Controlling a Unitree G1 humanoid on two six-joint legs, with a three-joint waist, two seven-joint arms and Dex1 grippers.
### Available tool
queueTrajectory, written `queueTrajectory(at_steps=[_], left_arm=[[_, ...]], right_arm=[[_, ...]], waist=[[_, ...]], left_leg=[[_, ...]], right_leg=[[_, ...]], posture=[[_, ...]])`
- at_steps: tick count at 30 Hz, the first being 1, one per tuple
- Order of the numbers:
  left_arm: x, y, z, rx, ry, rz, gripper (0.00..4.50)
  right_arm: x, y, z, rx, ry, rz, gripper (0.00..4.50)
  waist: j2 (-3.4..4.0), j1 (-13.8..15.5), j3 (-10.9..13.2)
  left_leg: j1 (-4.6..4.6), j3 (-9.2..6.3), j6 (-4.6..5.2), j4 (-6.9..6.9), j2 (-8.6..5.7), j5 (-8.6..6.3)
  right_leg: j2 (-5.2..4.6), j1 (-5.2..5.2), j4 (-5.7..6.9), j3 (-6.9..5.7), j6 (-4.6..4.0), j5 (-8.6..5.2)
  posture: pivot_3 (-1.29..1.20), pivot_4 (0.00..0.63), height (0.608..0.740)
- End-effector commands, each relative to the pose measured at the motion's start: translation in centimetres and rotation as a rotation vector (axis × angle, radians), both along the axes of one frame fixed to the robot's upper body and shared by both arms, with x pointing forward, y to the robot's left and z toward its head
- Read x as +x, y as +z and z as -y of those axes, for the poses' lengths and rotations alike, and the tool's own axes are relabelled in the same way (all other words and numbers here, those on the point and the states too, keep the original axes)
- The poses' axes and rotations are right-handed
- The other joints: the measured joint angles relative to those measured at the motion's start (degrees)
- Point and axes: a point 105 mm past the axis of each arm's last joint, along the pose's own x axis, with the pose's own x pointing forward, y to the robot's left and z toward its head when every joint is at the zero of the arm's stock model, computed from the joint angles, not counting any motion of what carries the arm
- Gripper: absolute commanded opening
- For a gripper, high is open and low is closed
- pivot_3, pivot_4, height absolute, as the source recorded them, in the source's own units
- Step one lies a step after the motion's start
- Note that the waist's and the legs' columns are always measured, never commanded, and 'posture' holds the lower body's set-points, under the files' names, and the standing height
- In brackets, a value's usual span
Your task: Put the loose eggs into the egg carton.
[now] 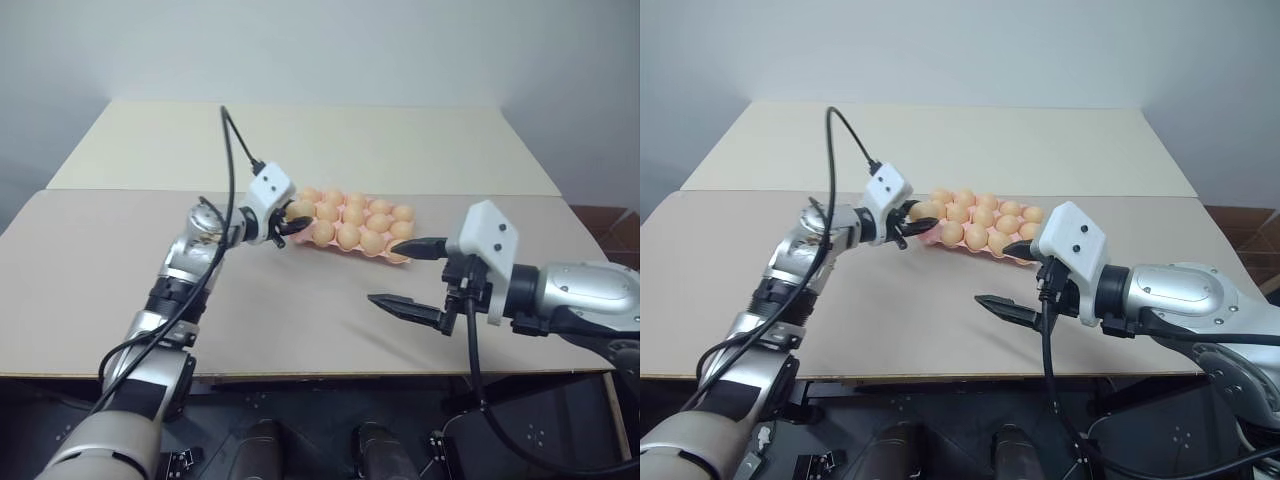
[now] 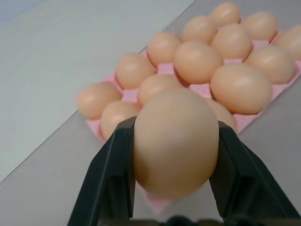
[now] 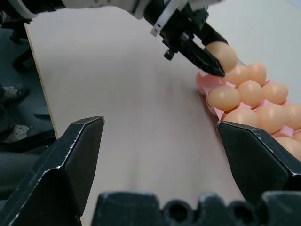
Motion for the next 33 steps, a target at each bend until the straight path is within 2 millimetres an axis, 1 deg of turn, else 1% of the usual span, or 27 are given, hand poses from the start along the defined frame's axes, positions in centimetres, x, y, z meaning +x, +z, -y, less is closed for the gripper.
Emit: queueTrajectory(at_steps=[1, 7, 9, 10, 14, 15, 16, 20, 23, 27, 29, 33], left_arm=[[0.8, 0.5, 0.3, 0.02, 0.008, 0.04, 1.75], [1.4, -0.3, 0.3, 0.033, 0.028, 0.045, 1.75], [1.5, -0.1, 0.2, 0.031, 0.042, 0.057, 2.48], [1.6, 0.0, 0.1, 0.027, 0.047, 0.063, 2.75], [1.7, 0.1, 0.1, 0.017, 0.057, 0.066, 4.1], [1.7, 0.1, 0.1, 0.014, 0.06, 0.066, 4.34], [1.7, 0.1, 0.1, 0.008, 0.063, 0.065, 4.43], [1.7, 0.7, 0.0, -0.015, 0.063, 0.07, 4.43], [1.4, 1.5, -0.5, -0.032, 0.058, 0.084, 4.43], [0.6, 2.6, -2.0, -0.051, 0.073, 0.1, 4.43], [0.1, 3.1, -3.3, -0.062, 0.097, 0.106, 4.43], [-1.2, 3.5, -5.2, -0.055, 0.136, 0.122, 4.43]], right_arm=[[-0.4, 0.8, 0.3, -0.009, -0.014, 0.037, 4.5], [-0.6, 0.8, 0.5, -0.012, -0.031, 0.034, 4.5], [-0.6, 0.8, 0.5, -0.012, -0.033, 0.034, 4.5], [-0.6, 0.8, 0.5, -0.011, -0.034, 0.034, 4.5], [-0.5, 0.9, 0.5, -0.01, -0.033, 0.036, 4.5], [-0.5, 0.9, 0.5, -0.009, -0.032, 0.036, 4.5], [-0.5, 0.9, 0.5, -0.009, -0.03, 0.037, 4.5], [-0.4, 1.0, 0.3, -0.006, -0.026, 0.04, 4.5], [-0.4, 1.0, 0.3, 0.001, -0.023, 0.04, 4.5], [-0.4, 1.1, 0.2, 0.016, -0.027, 0.04, 4.5], [-0.3, 1.0, 0.2, 0.023, -0.031, 0.04, 4.5], [-0.1, 0.9, 0.1, 0.037, -0.039, 0.04, 4.5]], waist=[[0.0, -0.1, 0.0], [0.0, 0.0, 0.0], [-0.01, 0.1, 0.0], [-0.01, 0.2, 0.0], [-0.01, 0.3, 0.0], [-0.01, 0.3, 0.0], [-0.01, 0.3, 0.0], [-0.01, 0.3, 0.0], [-0.01, 0.3, 0.0], [-0.01, -0.2, 0.0], [0.0, -0.4, 0.0], [0.0, -0.7, 0.0]], left_leg=[[0.0, 0.0, 0.0, 0.0, 0.0, 0.0], [0.0, -0.03, 0.0, 0.01, -0.01, 0.0], [-0.02, -0.04, 0.0, 0.01, -0.01, 0.0], [-0.03, -0.04, 0.0, 0.01, -0.01, 0.0], [-0.06, -0.04, 0.0, 0.01, -0.01, 0.0], [-0.06, -0.04, 0.0, 0.01, -0.01, 0.0], [-0.06, -0.04, 0.0, 0.01, -0.01, 0.0], [-0.06, -0.04, 0.0, 0.01, -0.01, 0.0], [-0.06, -0.04, 0.0, 0.01, -0.01, 0.0], [-0.05, -0.04, 0.0, 0.01, 0.0, 0.0], [-0.04, -0.05, 0.0, 0.01, 0.01, 0.0], [-0.01, -0.06, 0.0, 0.01, 0.02, 0.0]], right_leg=[[0.0, 0.0, 0.0, 0.0, 0.0, 0.0], [-0.03, 0.04, 0.01, -0.02, 0.01, 0.0], [-0.02, 0.01, 0.01, -0.02, 0.01, 0.0], [-0.03, 0.01, 0.01, -0.03, 0.01, 0.0], [-0.03, -0.01, -0.01, -0.03, 0.01, 0.0], [-0.03, 0.0, 0.0, -0.03, 0.01, 0.0], [-0.03, 0.0, 0.0, -0.03, 0.01, 0.0], [-0.03, 0.0, 0.0, -0.04, 0.01, 0.0], [-0.02, -0.01, 0.0, -0.03, 0.01, 0.0], [-0.02, -0.02, 0.01, -0.02, 0.01, 0.0], [-0.01, -0.02, 0.04, -0.02, 0.01, 0.0], [-0.02, 0.0, 0.05, -0.01, 0.01, 0.0]], posture=[[0.0, 0.15, 0.74], [0.0, 0.15, 0.74], [0.0, 0.15, 0.74], [0.0, 0.15, 0.74], [0.0, 0.15, 0.74], [0.0, 0.15, 0.74], [0.0, 0.15, 0.74], [0.0, 0.15, 0.74], [0.0, 0.15, 0.74], [0.0, 0.15, 0.74], [0.0, 0.15, 0.74], [0.0, 0.15, 0.74]])
